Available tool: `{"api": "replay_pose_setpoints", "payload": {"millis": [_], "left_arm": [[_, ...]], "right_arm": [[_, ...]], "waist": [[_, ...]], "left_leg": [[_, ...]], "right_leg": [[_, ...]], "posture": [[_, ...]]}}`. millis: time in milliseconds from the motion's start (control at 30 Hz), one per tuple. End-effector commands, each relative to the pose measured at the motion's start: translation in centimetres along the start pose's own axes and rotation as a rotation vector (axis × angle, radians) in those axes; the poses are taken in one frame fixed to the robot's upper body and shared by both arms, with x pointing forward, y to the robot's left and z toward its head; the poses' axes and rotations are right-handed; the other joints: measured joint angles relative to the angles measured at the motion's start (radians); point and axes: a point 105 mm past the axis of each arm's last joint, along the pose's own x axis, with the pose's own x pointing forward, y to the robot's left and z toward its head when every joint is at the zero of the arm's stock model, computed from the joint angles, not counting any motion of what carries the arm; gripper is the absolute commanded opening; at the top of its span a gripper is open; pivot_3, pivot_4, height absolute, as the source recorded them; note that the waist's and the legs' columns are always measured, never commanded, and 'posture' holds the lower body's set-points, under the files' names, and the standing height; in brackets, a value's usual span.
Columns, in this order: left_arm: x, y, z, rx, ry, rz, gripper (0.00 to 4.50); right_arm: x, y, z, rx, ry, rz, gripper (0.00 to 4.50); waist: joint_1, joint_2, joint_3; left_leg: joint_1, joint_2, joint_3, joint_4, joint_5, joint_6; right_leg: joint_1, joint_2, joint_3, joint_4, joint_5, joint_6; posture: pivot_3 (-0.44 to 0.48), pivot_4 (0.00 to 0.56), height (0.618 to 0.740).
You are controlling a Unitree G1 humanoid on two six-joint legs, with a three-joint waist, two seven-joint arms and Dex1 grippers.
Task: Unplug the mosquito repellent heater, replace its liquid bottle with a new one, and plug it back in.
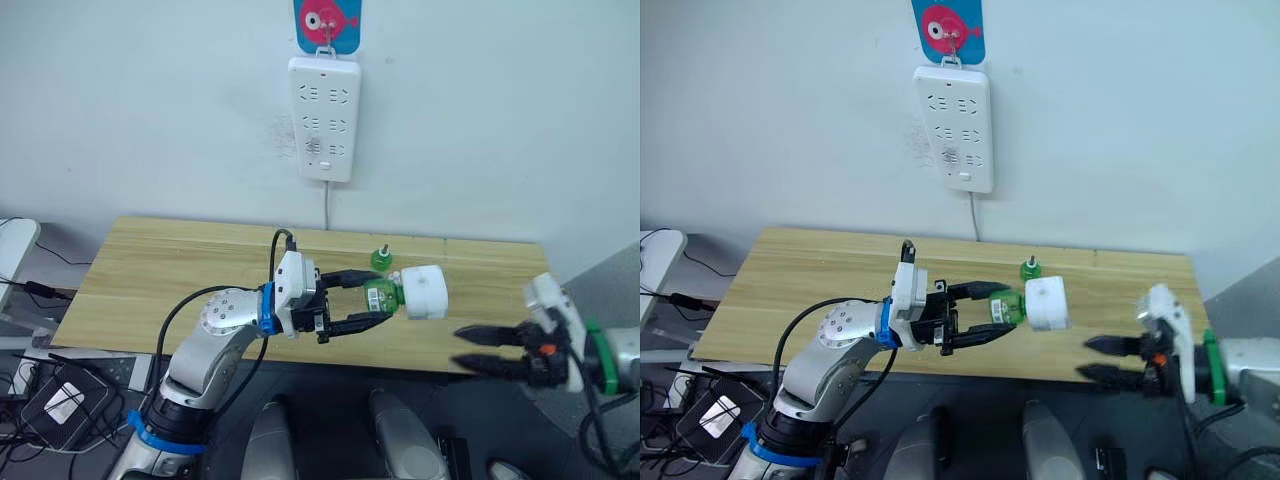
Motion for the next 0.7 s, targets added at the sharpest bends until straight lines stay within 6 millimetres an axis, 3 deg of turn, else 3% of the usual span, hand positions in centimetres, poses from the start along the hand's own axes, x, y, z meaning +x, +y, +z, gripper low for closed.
{"api": "replay_pose_setpoints", "payload": {"millis": [33,133,233,300,367,533,700], "left_arm": [[0.8,-1.5,1.6,-0.012,-0.038,-0.118,2.35],[1.0,-1.5,1.9,-0.038,-0.047,-0.124,2.35],[1.1,-1.0,2.1,-0.049,-0.06,-0.094,2.35],[1.1,-0.4,2.0,-0.035,-0.055,-0.062,2.35],[0.9,0.7,1.7,0.01,-0.05,0.019,2.35],[0.4,0.8,0.7,0.038,-0.008,0.021,2.35],[0.3,-0.3,0.0,0.064,0.014,-0.037,2.35]], "right_arm": [[1.0,-1.2,1.6,-0.05,-0.06,0.006,0.83],[3.0,-1.0,1.3,-0.07,-0.051,0.072,0.0],[4.6,-0.3,1.2,-0.073,-0.049,0.141,0.0],[5.3,1.5,1.8,-0.085,-0.057,0.224,0.0],[5.4,3.3,2.4,-0.088,-0.068,0.296,0.0],[4.7,6.0,3.7,-0.068,-0.071,0.398,0.0],[5.6,5.1,6.8,-0.039,-0.196,0.349,0.0]], "waist": [[-0.01,0.0,0.0],[-0.014,0.0,0.0],[-0.013,0.0,0.0],[-0.011,0.0,0.0],[-0.008,0.0,0.0],[-0.007,0.0,0.0],[-0.014,0.0,0.0]], "left_leg": [[0.0,0.0,0.0,0.0,0.0,0.0],[0.0,0.0,0.0,-0.001,0.0,0.0],[0.0,0.0,-0.001,-0.004,-0.001,0.001],[-0.001,0.0,-0.001,-0.004,-0.001,0.002],[-0.001,0.0,-0.001,-0.004,-0.001,0.002],[-0.001,0.0,-0.002,-0.003,-0.001,0.002],[-0.001,0.0,0.0,-0.001,-0.001,0.002]], "right_leg": [[0.0,0.0,0.001,0.0,0.0,0.0],[0.0,0.0,0.0,-0.001,0.001,0.001],[-0.001,0.0,0.0,0.0,0.002,0.004],[-0.001,0.0,-0.001,0.0,0.002,0.005],[-0.001,0.0,-0.001,0.0,0.002,0.005],[-0.001,0.0,-0.002,0.0,0.002,0.005],[0.0,0.0,0.0,0.0,0.001,0.001]], "posture": [[-0.275,0.267,0.724],[-0.274,0.266,0.724],[-0.259,0.267,0.724],[-0.252,0.268,0.724],[-0.252,0.268,0.724],[-0.249,0.271,0.724],[-0.249,0.27,0.724]]}}
